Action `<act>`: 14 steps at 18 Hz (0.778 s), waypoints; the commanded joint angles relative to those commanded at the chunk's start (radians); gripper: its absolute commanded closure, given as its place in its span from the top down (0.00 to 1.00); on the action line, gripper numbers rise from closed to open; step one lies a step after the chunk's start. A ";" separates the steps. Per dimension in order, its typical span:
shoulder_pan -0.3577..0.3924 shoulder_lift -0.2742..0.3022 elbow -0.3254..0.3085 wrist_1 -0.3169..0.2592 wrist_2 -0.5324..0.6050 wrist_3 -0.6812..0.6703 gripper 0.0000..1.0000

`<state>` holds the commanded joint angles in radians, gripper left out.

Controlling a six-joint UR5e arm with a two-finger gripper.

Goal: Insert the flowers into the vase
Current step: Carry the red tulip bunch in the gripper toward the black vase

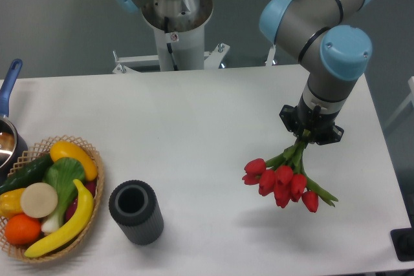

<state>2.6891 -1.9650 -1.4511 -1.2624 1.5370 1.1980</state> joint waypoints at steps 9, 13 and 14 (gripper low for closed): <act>-0.049 0.014 0.046 0.003 -0.125 -0.011 0.03; -0.080 0.044 0.034 0.064 -0.305 -0.020 0.02; -0.089 0.045 0.035 0.072 -0.349 -0.043 0.00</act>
<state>2.6002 -1.9205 -1.4159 -1.1904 1.1878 1.1553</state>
